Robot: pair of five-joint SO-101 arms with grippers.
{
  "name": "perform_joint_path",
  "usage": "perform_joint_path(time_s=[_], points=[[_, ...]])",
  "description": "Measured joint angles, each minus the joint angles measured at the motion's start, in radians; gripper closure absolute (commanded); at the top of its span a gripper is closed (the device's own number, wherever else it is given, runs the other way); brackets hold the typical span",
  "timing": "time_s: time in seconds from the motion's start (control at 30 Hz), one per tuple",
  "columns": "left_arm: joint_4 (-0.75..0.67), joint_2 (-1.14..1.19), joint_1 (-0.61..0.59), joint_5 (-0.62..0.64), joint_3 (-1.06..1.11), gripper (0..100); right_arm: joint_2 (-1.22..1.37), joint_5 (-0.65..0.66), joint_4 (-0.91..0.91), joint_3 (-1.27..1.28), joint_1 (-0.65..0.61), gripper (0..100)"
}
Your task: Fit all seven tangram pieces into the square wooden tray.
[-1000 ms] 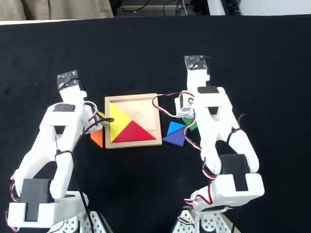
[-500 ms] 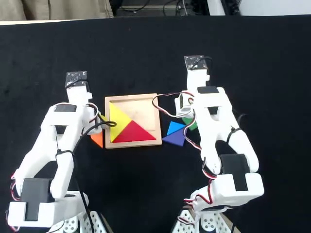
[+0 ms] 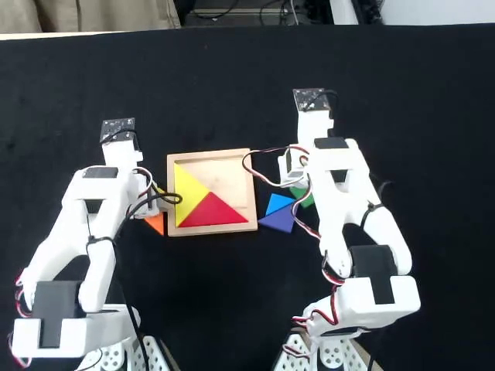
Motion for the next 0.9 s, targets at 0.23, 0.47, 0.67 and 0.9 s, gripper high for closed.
perform_joint_path(time_s=[0.23,0.47,0.67,0.9], points=[[0.083,0.137,-0.002,-0.008,-0.135,74,0.0,0.0,0.0,0.0,0.0,98.7],[0.097,0.192,-0.002,-0.008,-0.173,76,0.0,0.0,0.0,0.0,0.0,98.7],[0.097,0.117,-0.002,-0.077,-0.098,80,0.0,0.0,0.0,0.0,0.0,98.7],[0.032,0.097,-0.002,-0.084,-0.074,78,0.0,0.0,0.0,0.0,0.0,98.7]])
